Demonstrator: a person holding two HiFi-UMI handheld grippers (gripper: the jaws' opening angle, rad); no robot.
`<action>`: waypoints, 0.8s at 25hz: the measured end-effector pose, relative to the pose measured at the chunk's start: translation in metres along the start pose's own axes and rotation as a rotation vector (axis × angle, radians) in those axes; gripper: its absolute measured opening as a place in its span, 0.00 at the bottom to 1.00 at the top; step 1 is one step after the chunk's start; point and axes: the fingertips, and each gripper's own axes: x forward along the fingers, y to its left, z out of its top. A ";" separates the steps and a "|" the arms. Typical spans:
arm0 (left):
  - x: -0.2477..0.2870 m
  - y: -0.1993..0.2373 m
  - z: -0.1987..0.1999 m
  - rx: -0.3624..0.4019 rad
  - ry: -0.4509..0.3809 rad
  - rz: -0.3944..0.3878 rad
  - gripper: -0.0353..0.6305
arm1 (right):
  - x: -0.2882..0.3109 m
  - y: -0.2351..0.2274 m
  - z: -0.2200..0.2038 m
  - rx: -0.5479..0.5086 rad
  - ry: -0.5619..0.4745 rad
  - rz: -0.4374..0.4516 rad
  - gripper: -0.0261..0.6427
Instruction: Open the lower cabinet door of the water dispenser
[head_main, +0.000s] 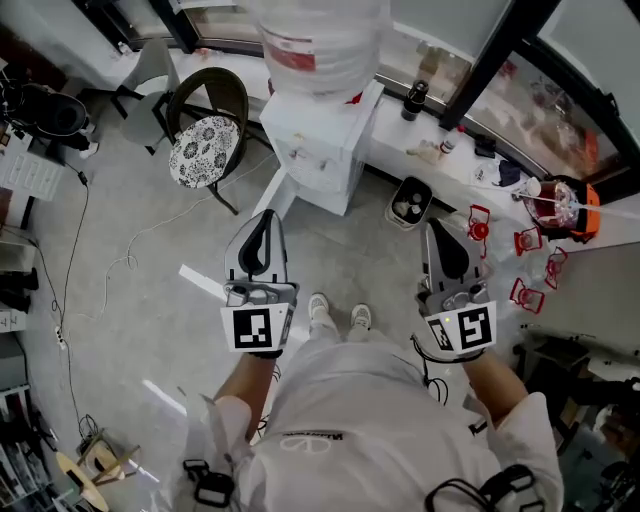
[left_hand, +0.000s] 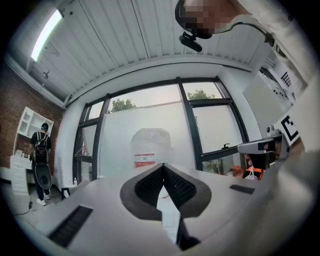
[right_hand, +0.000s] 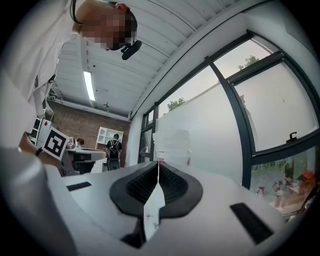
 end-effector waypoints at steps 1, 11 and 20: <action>0.000 -0.002 0.000 0.001 -0.001 -0.006 0.06 | -0.001 0.000 0.000 0.000 -0.002 -0.003 0.07; 0.001 -0.012 0.001 0.003 -0.003 -0.033 0.06 | -0.003 0.003 0.006 -0.021 -0.028 -0.003 0.06; 0.001 -0.011 0.002 0.000 -0.002 -0.043 0.06 | 0.000 0.007 0.008 -0.024 -0.026 0.001 0.06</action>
